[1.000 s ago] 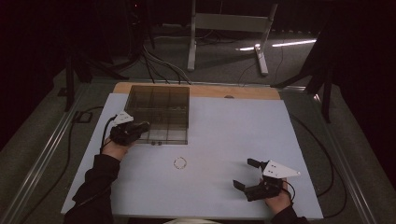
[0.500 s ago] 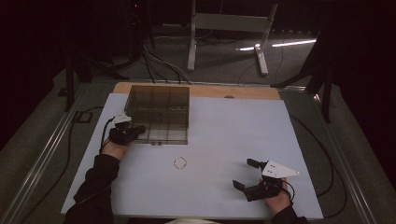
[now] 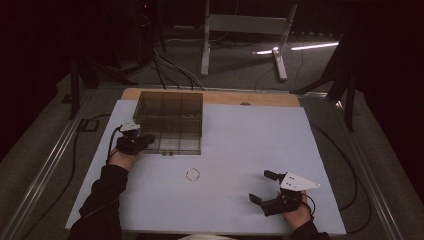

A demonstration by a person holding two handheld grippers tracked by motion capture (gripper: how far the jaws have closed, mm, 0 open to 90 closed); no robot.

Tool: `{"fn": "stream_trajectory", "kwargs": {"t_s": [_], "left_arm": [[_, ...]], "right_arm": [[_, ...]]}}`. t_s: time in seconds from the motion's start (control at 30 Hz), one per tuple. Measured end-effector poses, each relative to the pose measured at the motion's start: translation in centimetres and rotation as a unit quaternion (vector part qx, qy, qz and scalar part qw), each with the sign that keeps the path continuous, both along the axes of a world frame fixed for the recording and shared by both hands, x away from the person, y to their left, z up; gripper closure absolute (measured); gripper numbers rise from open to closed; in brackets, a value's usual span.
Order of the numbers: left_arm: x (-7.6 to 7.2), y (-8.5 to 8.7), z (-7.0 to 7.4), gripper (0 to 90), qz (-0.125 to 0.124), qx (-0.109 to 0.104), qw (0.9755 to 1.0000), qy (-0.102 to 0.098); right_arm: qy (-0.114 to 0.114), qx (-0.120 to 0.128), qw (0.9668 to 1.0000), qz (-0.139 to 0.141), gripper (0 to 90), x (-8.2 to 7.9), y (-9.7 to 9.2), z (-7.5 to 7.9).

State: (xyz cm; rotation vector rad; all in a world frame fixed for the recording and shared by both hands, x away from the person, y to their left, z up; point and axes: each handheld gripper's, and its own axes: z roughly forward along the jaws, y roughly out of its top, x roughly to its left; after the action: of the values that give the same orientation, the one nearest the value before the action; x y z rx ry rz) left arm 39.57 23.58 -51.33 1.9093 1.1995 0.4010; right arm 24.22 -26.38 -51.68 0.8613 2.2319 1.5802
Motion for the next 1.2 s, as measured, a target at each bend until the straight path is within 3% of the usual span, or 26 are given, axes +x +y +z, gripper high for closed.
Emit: {"fn": "stream_trajectory", "kwargs": {"t_s": [0.27,0.33,0.47,0.57,0.67,0.7,0.77,0.87,1.2], "left_arm": [[-0.6,-0.2,0.8,54.3,0.003,-0.003,0.9999,-0.016],[-0.8,-0.3,1.0,52.2,0.002,0.000,0.9998,-0.019],[-1.6,-0.4,1.8,38.2,-0.015,-0.013,0.9995,-0.025],[-1.9,-0.7,2.2,27.8,-0.022,-0.010,0.9994,-0.027],[-2.4,-1.1,2.7,24.1,-0.036,-0.018,0.9988,-0.028],[-2.4,-1.3,2.8,16.9,-0.042,-0.015,0.9987,-0.026],[-2.5,-1.5,2.9,16.4,-0.045,-0.013,0.9985,-0.026],[-2.9,-1.9,3.3,8.0,-0.063,-0.022,0.9975,-0.023],[-4.1,-3.5,4.0,3.3,-0.101,-0.026,0.9942,-0.022]], "right_arm": [[0.002,0.002,1.0000,-0.001,0.0,0.0,-0.1,0.0],[-0.001,0.001,1.0000,-0.002,0.0,-0.1,0.0,0.1],[0.000,0.001,1.0000,-0.002,0.0,-0.1,-0.1,0.1],[0.000,-0.001,1.0000,-0.001,0.0,-0.1,0.0,0.0],[0.001,0.000,1.0000,-0.001,0.0,-0.1,0.0,0.1],[-0.002,0.000,1.0000,0.000,0.0,-0.1,0.0,0.1],[-0.001,0.000,1.0000,-0.001,0.0,-0.1,0.0,0.1],[0.000,0.000,1.0000,-0.002,0.0,-0.1,-0.1,0.1],[0.002,0.001,1.0000,-0.001,0.0,-0.1,0.0,0.1]]}}
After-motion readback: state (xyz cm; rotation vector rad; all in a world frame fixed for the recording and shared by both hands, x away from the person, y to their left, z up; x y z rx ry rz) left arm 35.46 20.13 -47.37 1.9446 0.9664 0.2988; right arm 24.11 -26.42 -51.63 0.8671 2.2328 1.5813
